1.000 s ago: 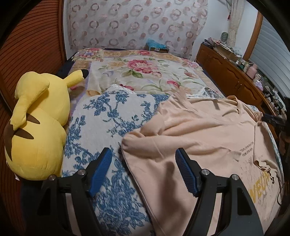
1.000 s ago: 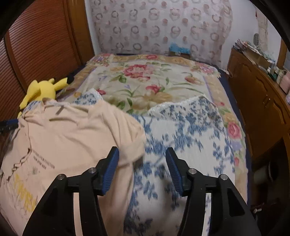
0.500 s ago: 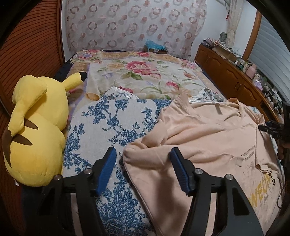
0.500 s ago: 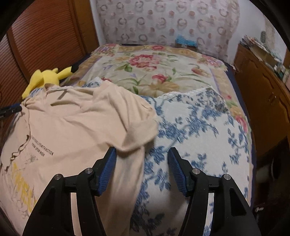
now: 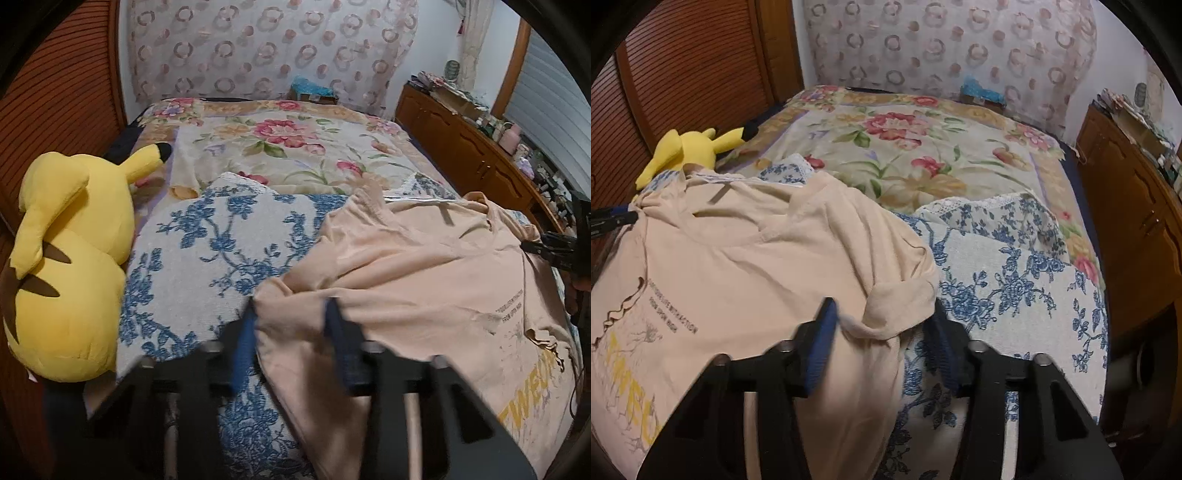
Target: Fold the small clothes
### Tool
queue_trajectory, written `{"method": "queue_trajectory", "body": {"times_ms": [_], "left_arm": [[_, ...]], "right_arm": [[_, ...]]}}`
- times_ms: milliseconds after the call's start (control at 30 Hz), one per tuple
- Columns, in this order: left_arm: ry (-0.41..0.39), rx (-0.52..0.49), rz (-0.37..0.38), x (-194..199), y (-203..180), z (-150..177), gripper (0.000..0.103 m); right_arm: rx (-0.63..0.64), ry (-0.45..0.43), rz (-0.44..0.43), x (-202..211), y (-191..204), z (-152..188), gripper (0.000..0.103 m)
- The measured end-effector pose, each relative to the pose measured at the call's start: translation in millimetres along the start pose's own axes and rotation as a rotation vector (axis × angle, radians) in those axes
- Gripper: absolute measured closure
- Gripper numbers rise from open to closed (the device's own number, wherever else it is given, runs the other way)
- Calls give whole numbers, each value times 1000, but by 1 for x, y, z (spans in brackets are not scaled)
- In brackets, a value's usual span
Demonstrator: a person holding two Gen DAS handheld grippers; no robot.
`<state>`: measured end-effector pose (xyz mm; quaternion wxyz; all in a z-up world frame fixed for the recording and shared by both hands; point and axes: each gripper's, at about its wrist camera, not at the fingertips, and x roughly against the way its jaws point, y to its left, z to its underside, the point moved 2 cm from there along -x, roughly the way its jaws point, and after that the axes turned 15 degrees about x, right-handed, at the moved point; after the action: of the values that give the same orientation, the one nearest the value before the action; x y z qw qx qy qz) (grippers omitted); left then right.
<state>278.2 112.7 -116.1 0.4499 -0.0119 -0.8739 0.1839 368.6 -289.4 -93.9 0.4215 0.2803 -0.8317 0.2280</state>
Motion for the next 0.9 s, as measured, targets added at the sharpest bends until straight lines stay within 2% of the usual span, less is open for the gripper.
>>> {"method": "queue_trajectory", "body": {"times_ms": [33,67,133,233,467,567,733,900], "left_arm": [[3,7,8,0,0,0,85],[8,11,13,0,0,-1,92],[2,10,16,5,-4,-1,93],[-37,-7,29,24,-14,1,94],[-165,-65,88,89,-44,13,95],[-216,-90,110,116,-53,21,95],[-272,-125,130,149,-59,48,95],[-293,-133,144,168,-59,76,95]], "right_arm": [[6,-5,-16,1,2,-1,88],[13,-9,-35,1,4,-2,93],[25,-6,-27,3,8,-3,96],[24,-45,-16,15,15,-4,97],[13,-215,29,83,27,-2,98],[19,-263,46,109,35,3,98],[21,-339,81,149,53,25,98],[11,-381,91,178,71,57,98]]}}
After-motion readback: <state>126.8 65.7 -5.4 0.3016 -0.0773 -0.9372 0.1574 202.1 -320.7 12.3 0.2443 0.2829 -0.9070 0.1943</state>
